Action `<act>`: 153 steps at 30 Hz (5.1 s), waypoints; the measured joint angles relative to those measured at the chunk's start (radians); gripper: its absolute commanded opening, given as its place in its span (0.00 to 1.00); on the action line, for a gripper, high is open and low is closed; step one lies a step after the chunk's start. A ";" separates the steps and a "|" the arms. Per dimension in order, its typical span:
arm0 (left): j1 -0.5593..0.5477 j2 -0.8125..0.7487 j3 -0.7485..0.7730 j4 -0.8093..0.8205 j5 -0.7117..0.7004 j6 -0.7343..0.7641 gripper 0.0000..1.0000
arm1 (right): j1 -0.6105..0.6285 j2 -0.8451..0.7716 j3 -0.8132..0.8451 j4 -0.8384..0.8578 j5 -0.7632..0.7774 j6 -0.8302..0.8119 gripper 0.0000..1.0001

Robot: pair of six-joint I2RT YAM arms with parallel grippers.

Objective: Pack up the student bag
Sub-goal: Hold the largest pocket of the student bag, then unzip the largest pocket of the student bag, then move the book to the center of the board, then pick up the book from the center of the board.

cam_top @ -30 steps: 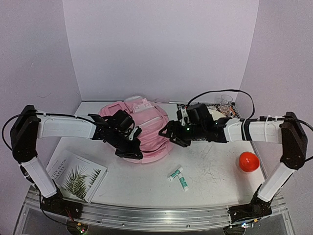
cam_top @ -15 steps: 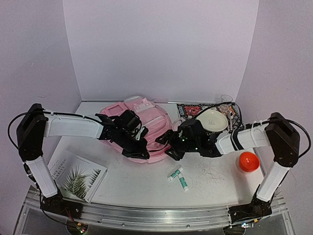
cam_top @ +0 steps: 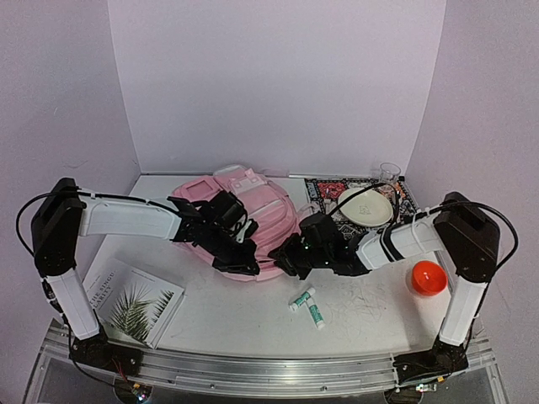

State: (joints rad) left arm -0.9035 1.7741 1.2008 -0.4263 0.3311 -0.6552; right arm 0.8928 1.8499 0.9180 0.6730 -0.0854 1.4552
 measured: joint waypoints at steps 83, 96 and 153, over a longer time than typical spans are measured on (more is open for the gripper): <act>1.149 -0.302 -0.402 -0.298 -0.218 0.138 0.93 | 0.059 -0.045 0.205 -0.287 -0.262 -0.708 0.93; 1.048 -0.462 -0.561 -0.225 0.104 -0.015 0.92 | 0.129 0.078 0.156 -0.048 -0.424 -0.592 0.92; 0.921 -0.516 -0.333 -0.153 0.076 -0.140 0.94 | 0.118 0.032 0.176 0.047 -0.355 -0.454 0.00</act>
State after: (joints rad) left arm 0.0177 1.2583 0.8678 -0.5790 0.4072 -0.7952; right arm 1.0110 1.8816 1.0943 0.7203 -0.4399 1.0010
